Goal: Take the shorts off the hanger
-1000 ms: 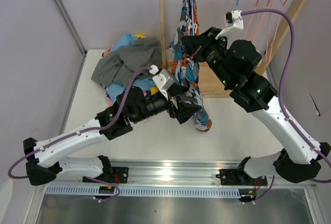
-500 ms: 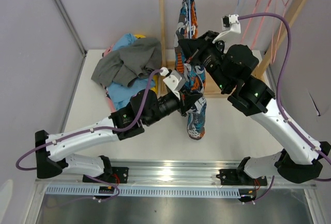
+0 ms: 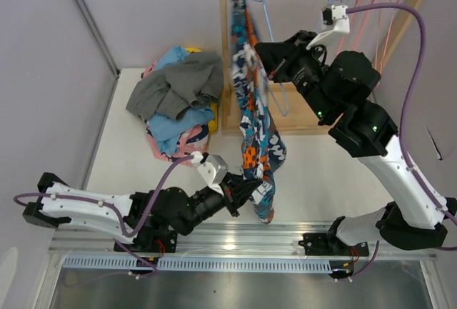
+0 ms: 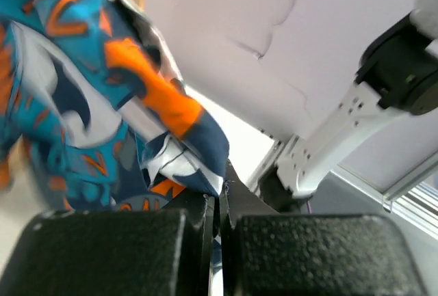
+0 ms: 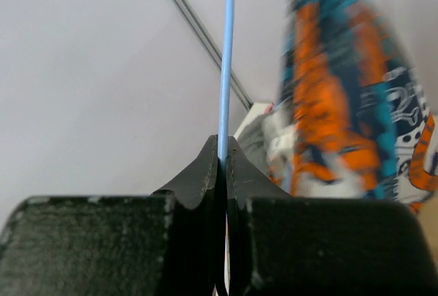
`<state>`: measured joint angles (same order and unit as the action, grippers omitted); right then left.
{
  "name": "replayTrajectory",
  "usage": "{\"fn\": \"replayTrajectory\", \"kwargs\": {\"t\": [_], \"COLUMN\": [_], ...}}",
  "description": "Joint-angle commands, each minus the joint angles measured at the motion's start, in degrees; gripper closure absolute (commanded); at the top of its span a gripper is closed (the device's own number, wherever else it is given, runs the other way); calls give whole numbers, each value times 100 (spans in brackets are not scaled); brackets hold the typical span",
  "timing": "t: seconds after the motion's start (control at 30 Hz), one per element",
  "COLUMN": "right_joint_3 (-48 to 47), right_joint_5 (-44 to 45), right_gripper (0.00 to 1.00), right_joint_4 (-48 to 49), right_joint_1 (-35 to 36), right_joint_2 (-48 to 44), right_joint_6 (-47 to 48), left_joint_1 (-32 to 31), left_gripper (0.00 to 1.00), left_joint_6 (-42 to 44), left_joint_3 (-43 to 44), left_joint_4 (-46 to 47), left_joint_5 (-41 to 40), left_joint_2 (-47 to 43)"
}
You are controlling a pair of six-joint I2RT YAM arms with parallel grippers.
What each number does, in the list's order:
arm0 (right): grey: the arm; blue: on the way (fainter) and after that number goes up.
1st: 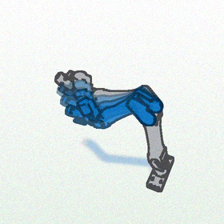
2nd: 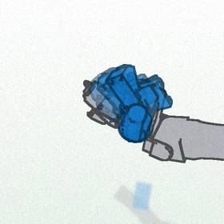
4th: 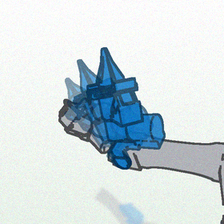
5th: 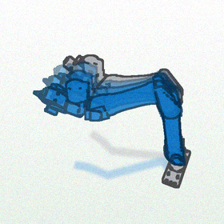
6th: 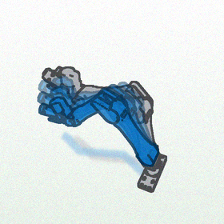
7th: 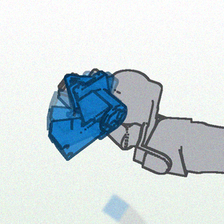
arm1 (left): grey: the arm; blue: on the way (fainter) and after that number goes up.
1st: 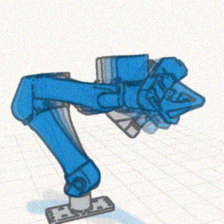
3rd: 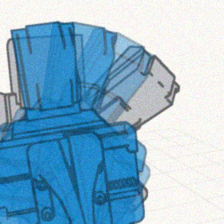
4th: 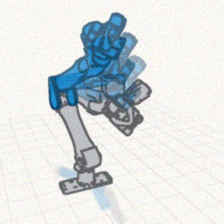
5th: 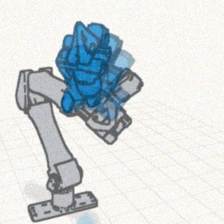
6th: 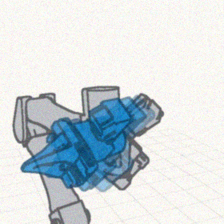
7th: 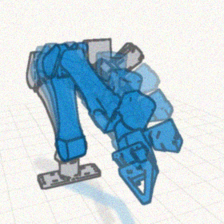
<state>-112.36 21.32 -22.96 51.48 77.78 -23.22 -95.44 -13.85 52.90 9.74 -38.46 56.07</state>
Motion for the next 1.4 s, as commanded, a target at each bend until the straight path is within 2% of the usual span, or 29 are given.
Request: {"fn": "replayTrajectory", "kwargs": {"t": [0.0,0.13,0.23,0.27,0.33,0.37,0.4,0.43,0.47,0.53,0.57,0.63,0.67,0.73,0.77,0.87,0.93,1.0,1.07,1.17,1.3,1.37], "right_joint_3": [-524,-296,-287,-278,-95,72,291,746,968,1599,1785,2059,2103,2051,1947,1622,1533,1515,1463,1200,349,-13], "right_joint_5": [188,162,57,56,118,161,231,276,337,495,539,566,540,435,399,338,407,548,819,1433,1621,1183], "right_gripper": [100,100,100,100,100,100,100,100,100,100,100,100,100,100,100,100,100,100,100,100,100,100], "right_joint_4": [1303,1321,988,839,383,293,223,48,-58,-347,-436,-743,-884,-1219,-1315,-1632,-1738,-1695,-1589,-1598,-1352,-1395], "right_joint_1": [-191,-183,-86,-16,264,370,484,572,739,907,1020,1057,1065,1065,1065,1065,1065,1057,1065,1057,734,391], "right_joint_2": [-149,-386,-526,-649,-842,-974,-1314,-1501,-1668,-2195,-2353,-2723,-2785,-2917,-2944,-2988,-2953,-2892,-2707,-2208,-1495,-1075], "right_joint_6": [398,213,-137,-234,-567,-682,-814,-937,-1191,-1421,-1578,-1729,-1834,-1905,-1931,-1914,-1844,-1652,-1328,-870,-43,151], "left_joint_1": [-555,-459,453,1091,1666,2252,2553,2844,3430,3908,4293,4577,4796,5225,5385,6062,6334,6388,6397,6686,7590,7846], "left_gripper": [100,100,100,100,100,100,100,100,100,100,100,100,100,100,100,100,100,100,100,100,100,100], "left_joint_6": [-786,-541,-365,-277,221,407,548,689,864,1093,1199,1584,1743,1998,2035,1965,1877,1851,1816,1623,1087,885], "left_joint_3": [-447,-387,-123,-27,438,605,1225,1475,2321,2933,3780,4279,5038,5579,6460,7451,7411,6788,5623,4705,4307,4560], "left_joint_4": [-789,-772,-929,-930,-930,-930,-973,-1156,-1393,-1675,-1903,-2002,-2072,-2247,-2570,-3116,-3390,-3051,-2637,-2336,-2371,-2494], "left_joint_5": [-530,-926,-464,-322,-128,82,180,285,495,593,663,673,629,515,541,593,594,594,594,742,1436,1840], "left_joint_2": [88,237,395,430,448,509,562,641,729,1097,1229,1572,1686,2134,2318,2952,2989,2700,2076,1619,1906,2483]}}
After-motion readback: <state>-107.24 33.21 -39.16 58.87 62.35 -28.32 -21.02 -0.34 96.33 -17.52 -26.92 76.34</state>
